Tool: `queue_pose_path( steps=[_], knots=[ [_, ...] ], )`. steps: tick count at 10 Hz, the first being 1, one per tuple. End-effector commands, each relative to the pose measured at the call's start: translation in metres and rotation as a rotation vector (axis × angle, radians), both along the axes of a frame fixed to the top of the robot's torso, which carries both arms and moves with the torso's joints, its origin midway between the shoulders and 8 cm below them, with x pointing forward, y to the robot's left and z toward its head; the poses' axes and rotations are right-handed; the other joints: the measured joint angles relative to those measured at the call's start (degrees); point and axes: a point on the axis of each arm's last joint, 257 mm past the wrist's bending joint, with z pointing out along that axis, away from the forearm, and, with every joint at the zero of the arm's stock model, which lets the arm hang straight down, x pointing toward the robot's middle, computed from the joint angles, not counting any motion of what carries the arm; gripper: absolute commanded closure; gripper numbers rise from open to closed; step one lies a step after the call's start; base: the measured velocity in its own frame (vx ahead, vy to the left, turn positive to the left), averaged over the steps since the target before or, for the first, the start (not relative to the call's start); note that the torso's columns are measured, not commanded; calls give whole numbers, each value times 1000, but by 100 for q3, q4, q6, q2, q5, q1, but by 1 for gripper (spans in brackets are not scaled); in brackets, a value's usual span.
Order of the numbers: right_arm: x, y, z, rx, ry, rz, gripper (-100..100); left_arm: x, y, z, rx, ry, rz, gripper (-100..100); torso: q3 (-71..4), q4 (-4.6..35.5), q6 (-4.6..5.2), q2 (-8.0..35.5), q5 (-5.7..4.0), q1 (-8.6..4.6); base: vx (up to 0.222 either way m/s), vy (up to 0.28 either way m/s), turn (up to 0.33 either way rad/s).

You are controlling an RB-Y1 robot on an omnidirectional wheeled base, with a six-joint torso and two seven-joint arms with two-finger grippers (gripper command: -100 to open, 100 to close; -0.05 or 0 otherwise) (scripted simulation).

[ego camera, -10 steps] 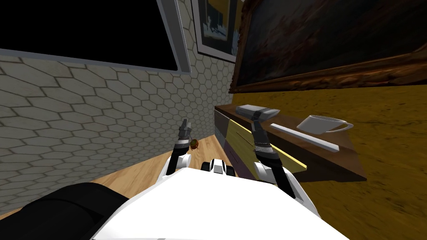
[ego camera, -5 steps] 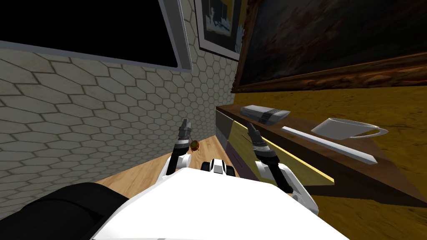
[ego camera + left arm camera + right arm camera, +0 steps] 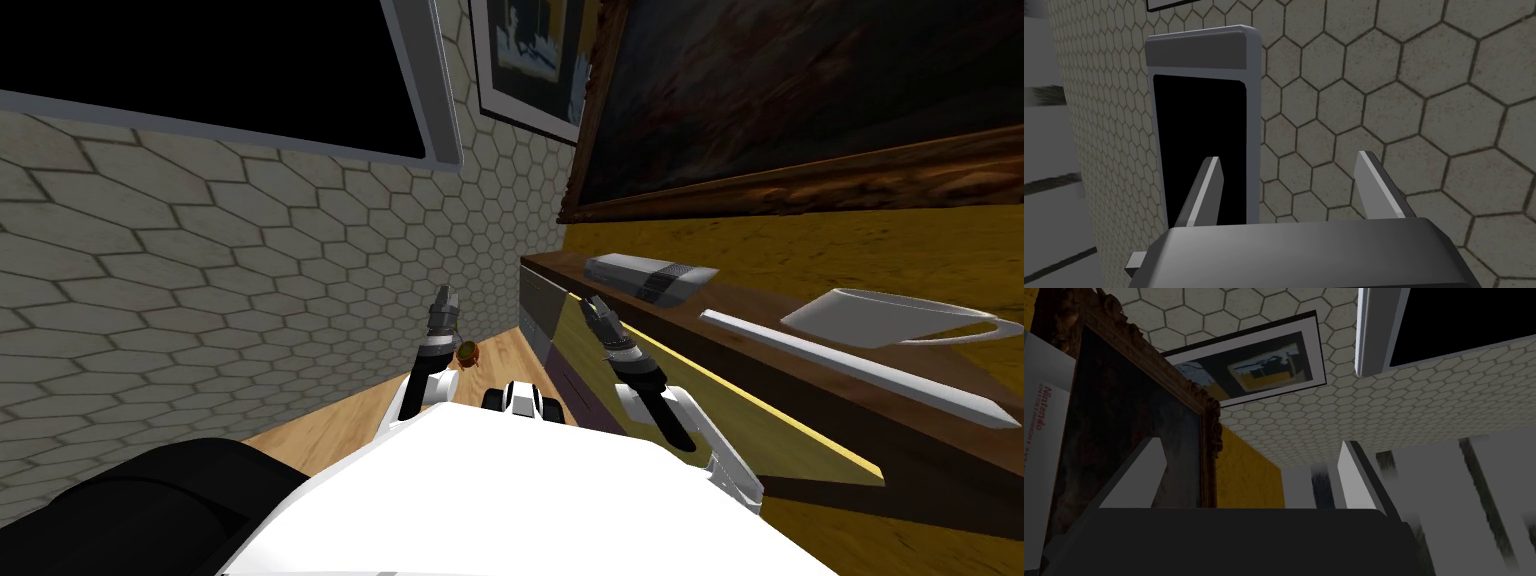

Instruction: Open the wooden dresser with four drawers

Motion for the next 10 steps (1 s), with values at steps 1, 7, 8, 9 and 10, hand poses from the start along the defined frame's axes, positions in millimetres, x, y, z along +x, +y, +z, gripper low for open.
queue_pose_path(
  steps=[1, 7, 8, 9, 10],
  knots=[
    [3, 6, -8, -96, -12, -10, -100, 0, 0, 0, 0, 0, 0, 0, 5, 3, 0, 6, -2, -3, 48, 72, -11],
    [14, 14, -32, -334, -43, -29, -100, 0, 0, 0, 0, 0, 0, 0, 0, 1, 0, -3, -2, -3, 63, 68, -14],
    [18, 15, -41, -409, -52, -33, -100, 0, 0, 0, 0, 0, 0, 0, 2, 1, 0, 2, -3, -7, 55, 94, -21],
    [18, 16, -42, -417, -52, -35, -100, 0, 0, 0, 0, 0, 0, 0, 3, 2, 0, 3, 0, 5, 51, 82, -14],
    [22, 15, -51, -493, -61, -38, -100, 0, 0, 0, 0, 0, 0, 0, 4, 2, 0, 4, 0, -1, 74, 77, -19]
  ],
)
